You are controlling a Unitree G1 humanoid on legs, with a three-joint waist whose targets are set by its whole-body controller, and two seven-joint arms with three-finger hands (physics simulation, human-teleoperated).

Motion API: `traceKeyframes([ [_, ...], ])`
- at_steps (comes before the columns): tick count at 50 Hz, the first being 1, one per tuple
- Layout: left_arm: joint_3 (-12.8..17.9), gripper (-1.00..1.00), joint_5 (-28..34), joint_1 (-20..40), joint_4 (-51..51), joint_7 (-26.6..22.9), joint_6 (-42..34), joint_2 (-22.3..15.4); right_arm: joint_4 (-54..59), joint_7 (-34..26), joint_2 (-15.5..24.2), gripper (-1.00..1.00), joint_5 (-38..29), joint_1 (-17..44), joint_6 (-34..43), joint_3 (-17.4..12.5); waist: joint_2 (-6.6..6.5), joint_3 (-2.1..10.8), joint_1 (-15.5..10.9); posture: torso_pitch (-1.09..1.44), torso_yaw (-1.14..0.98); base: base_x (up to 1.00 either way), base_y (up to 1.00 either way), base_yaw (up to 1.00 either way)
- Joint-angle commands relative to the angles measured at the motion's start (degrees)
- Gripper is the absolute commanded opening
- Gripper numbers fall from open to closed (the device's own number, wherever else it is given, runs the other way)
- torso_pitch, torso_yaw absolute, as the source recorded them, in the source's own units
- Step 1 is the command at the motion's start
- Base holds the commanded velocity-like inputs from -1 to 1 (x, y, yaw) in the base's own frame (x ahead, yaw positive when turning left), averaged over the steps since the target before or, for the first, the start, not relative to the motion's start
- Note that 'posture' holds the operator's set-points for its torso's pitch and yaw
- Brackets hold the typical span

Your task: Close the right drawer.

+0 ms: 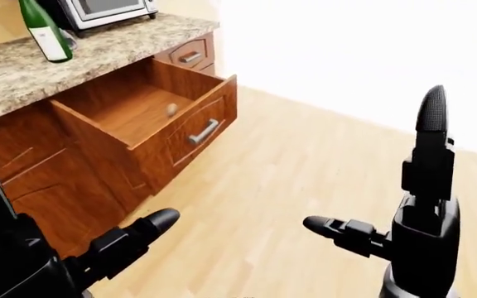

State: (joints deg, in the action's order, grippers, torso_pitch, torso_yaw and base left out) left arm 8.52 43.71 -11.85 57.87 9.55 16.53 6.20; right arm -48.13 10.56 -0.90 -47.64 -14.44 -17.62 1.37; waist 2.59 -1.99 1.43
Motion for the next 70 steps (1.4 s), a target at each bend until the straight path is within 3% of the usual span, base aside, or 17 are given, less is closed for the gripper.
traceKeyframes([
  [1, 0.03, 1.0, -0.03, 0.31, 2.13, 0.8, 0.32, -0.29, -2.55, 0.53, -0.17, 1.0, 0.0, 0.77, -1.1, 0.7, -0.22, 0.35, -0.15, 0.0, 0.0, 0.0, 0.0, -0.54],
  [7, 0.15, 1.0, -0.07, 0.34, 2.13, 1.19, 0.05, -0.58, -2.26, 0.77, -0.15, 1.0, 0.02, 0.76, -1.3, 0.65, -3.95, -1.55, -1.0, 0.0, 0.0, 0.0, 0.0, -0.55],
  [10, 0.13, 1.0, -0.05, 0.34, 2.13, 1.11, 0.07, -0.47, -2.17, 0.78, -0.17, 1.0, 0.02, 0.8, -1.33, 0.62, -8.58, -0.33, -1.39, 0.0, 0.0, 0.0, 0.0, -0.54],
  [11, 0.18, 1.0, -0.05, 0.42, 2.13, 1.05, 0.04, -0.46, -2.16, 0.68, -0.17, 1.0, 0.07, 0.88, -1.22, 0.61, -6.81, -0.49, -1.82, 0.0, 0.0, 0.0, 0.0, -0.55],
  [20, 0.47, 1.0, -0.21, 0.61, 2.13, 0.74, 0.14, -0.14, -2.04, 0.71, -0.17, 1.0, -0.05, 0.93, -1.13, 0.68, -2.83, -0.76, -1.76, 0.0, 0.0, 0.0, 0.0, -0.55],
  [22, 0.52, 1.0, -0.23, 0.68, 2.13, 0.72, 0.08, -0.17, -2.01, 0.74, -0.16, 1.0, -0.02, 0.96, -1.12, 0.71, -0.79, -0.49, -1.72, 0.0, 0.0, 0.0, 0.0, -0.55],
  [24, 0.44, 1.0, -0.17, 0.64, 2.13, 0.73, 0.05, -0.22, -1.87, 0.82, -0.14, 1.0, -0.14, 0.91, -1.18, 0.76, 3.52, 1.3, -0.75, 0.0, 0.0, 0.0, 0.0, -0.55],
  [25, 0.28, 1.0, -0.1, 0.58, 2.13, 0.7, 0.11, -0.24, -2.04, 0.8, -0.15, 1.0, -0.21, 0.92, -1.16, 0.77, 0.47, -0.26, -0.22, 0.0, 0.0, 0.0, 0.0, -0.55],
  [28, 0.2, 1.0, -0.05, 0.51, 2.13, 0.77, 0.12, -0.28, -1.98, 0.92, -0.14, 1.0, -0.29, 0.85, -1.25, 0.7, -0.25, 0.28, -0.07, 0.0, 0.0, 0.0, 0.0, -0.55],
  [33, 0.15, 1.0, 0.01, 0.38, 2.13, 0.69, 0.28, -0.17, -1.99, 1.07, -0.26, 1.0, -0.26, 0.83, -0.9, 0.72, -3.24, -1.43, -0.96, 0.0, 0.0, 0.0, 0.0, -0.55],
  [37, -0.03, 1.0, 0.05, 0.3, 2.13, 0.77, 0.18, -0.26, -2.47, 0.94, -0.36, 1.0, -0.18, 0.76, -0.3, 0.5, -8.63, -0.16, -1.54, 0.0, 0.0, 0.0, 0.0, -0.42],
  [38, -0.06, 1.0, 0.12, 0.3, 2.13, 0.85, 0.14, -0.3, -2.62, 0.84, -0.4, 1.0, -0.26, 0.73, -0.11, 0.53, -6.28, -0.6, -2.89, 0.0, 0.0, 0.0, -0.38, 0.0],
  [41, -0.13, 1.0, 0.16, 0.32, 2.13, 0.94, 0.04, -0.39, -3.03, 0.56, -0.32, 1.0, 0.57, 0.42, -0.22, 0.72, -7.45, -0.47, -2.49, 0.0, 0.0, 0.0, -0.3, 0.0],
  [50, -0.59, 1.0, 0.39, 0.31, 2.13, 1.49, -0.7, -1.11, -2.46, -0.78, -0.2, 1.0, 1.07, 0.9, 1.8, 1.31, 1.38, 0.13, -3.66, 0.0, 0.0, 0.0, 0.0, 0.0],
  [51, -0.63, 1.0, 0.4, 0.29, 2.13, 1.57, -0.77, -1.19, -2.39, -0.62, -0.15, 1.0, 1.08, 0.83, 1.64, 1.38, -0.28, -0.5, -3.21, 0.0, 0.0, 0.0, 0.0, 0.0],
  [56, -0.48, 1.0, 0.27, 0.31, 2.13, 1.58, -0.8, -1.19, -2.83, -1.03, -0.11, 1.0, 1.33, 0.83, 1.98, 1.64, -1.96, 0.7, -2.2, 0.0, 0.0, 0.0, 0.0, 0.0],
  [70, -0.55, 1.0, 0.2, 0.37, 2.13, 1.8, -1.15, -1.66, -2.43, -0.9, -0.06, 1.0, 0.96, 0.86, 2.01, 1.87, -2.14, 1.69, -1.45, 0.0, 0.0, 0.0, 0.0, 0.0],
])
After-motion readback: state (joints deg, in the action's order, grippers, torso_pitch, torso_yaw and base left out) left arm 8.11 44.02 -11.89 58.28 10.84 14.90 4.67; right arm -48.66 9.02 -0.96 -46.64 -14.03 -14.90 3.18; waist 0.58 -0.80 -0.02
